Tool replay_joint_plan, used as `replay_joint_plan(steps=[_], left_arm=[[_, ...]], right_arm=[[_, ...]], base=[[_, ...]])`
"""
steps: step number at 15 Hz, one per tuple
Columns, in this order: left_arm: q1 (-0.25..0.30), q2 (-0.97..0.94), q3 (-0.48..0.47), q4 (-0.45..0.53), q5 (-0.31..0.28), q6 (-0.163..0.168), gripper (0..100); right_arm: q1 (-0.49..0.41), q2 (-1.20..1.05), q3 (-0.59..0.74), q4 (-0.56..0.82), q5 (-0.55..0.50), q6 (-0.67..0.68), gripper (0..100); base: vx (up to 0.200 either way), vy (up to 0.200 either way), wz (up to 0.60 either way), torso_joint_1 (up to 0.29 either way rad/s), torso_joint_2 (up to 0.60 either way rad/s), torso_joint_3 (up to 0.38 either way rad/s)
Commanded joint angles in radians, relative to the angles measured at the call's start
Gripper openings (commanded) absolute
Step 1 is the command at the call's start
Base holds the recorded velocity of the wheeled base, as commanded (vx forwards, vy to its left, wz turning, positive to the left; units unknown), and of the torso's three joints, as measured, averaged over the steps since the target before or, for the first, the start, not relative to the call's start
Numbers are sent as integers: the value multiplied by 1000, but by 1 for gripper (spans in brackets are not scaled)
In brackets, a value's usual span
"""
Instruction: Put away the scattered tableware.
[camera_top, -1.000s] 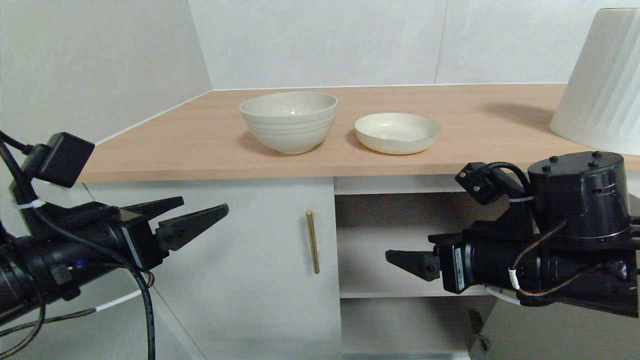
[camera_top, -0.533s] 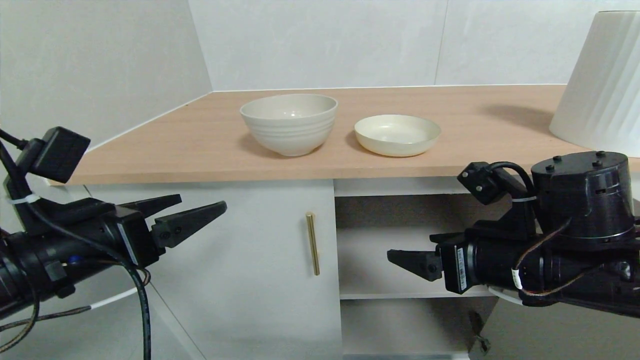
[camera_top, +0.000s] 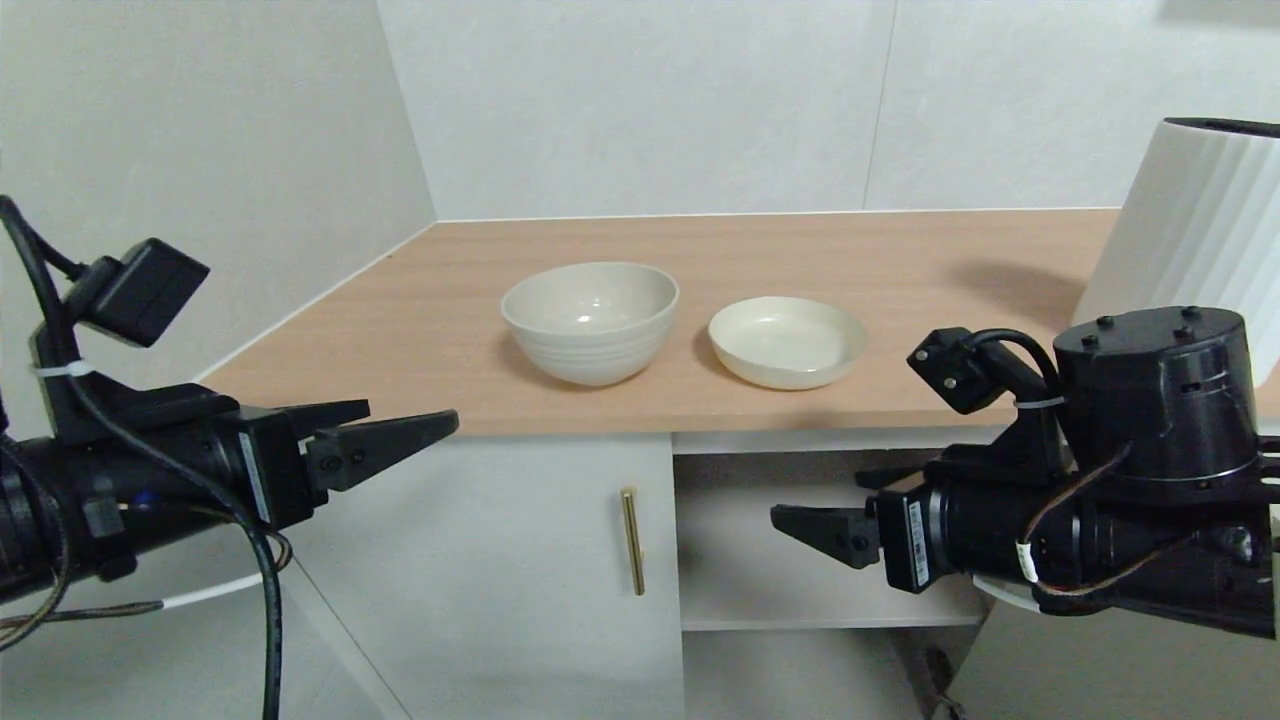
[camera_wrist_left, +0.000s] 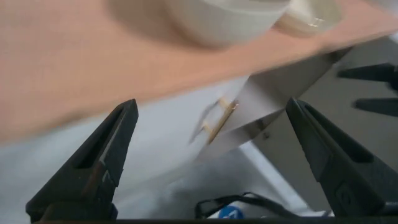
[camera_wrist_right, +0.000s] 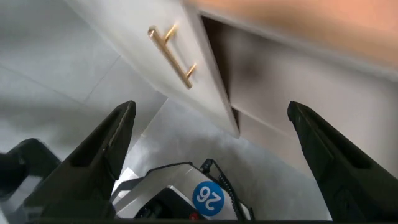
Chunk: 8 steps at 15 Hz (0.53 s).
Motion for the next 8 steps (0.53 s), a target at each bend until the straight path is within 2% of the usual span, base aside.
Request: replay_joint_plan(steps=[1,2,5,8], left_arm=[[0,27,0,2,-27,-3,100],[0,39,0,0,-44,-25,100],[-2,68,-10,-4,-46,-83,100],[-3,112,-40,0,-38,-161,100]], right_arm=[[0,20,-1,-1,0,0,100],[0,21,-1,-1,0,0,100],[0,21,-1,-3,0,0,100],[-3,23,-1,-12,-2,0,100]], base=[[0,0,0,173,-471,-300],[0,0,0,173,-461,-300],[0,0,0,180,-481,-289],[0,0,0,194,-473,-284]])
